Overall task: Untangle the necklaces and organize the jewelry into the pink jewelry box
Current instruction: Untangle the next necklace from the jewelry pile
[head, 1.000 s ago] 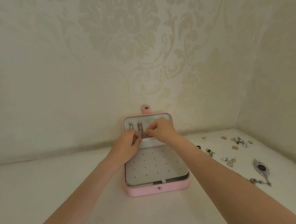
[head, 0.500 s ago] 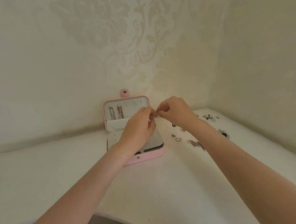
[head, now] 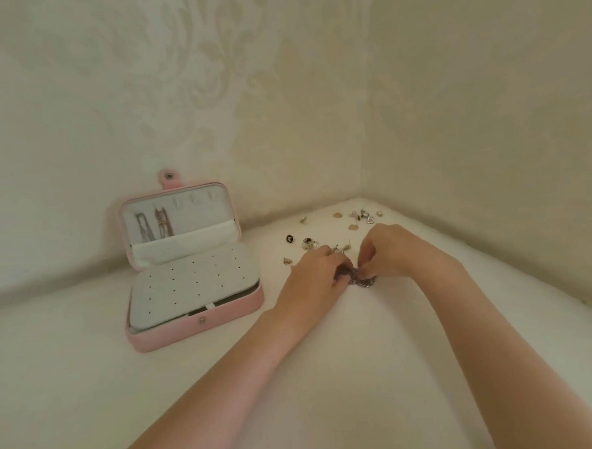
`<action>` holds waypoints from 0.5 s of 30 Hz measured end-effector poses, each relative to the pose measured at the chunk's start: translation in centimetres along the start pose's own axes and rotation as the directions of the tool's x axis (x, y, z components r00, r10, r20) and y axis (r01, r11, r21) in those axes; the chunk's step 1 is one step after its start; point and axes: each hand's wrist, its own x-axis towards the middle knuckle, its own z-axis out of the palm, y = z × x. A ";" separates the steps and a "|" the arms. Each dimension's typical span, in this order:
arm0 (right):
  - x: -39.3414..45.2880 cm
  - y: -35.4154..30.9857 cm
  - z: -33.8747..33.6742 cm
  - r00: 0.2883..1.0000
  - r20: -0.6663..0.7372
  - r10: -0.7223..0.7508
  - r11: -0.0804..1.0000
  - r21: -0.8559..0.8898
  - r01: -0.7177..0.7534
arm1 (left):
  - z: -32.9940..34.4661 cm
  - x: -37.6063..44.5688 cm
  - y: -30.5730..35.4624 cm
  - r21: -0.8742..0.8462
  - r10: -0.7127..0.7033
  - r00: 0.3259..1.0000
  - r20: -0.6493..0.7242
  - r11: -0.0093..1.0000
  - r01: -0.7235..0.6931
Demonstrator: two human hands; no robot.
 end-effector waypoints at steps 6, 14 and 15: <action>-0.3 0.9 -0.5 0.999 0.015 -0.037 0.992 0.120 0.035 | -0.6 0.0 -1.6 -0.008 0.019 0.998 -0.058 1.000 -0.019; -0.4 2.6 -1.0 0.983 -0.184 0.001 0.979 0.200 0.036 | -1.8 0.2 -0.6 -0.606 -0.365 0.929 -0.061 0.754 0.256; -0.3 2.9 -0.8 0.984 -0.175 0.027 0.984 0.177 0.004 | -1.9 0.3 -0.5 -0.689 -0.389 0.921 -0.035 0.677 0.260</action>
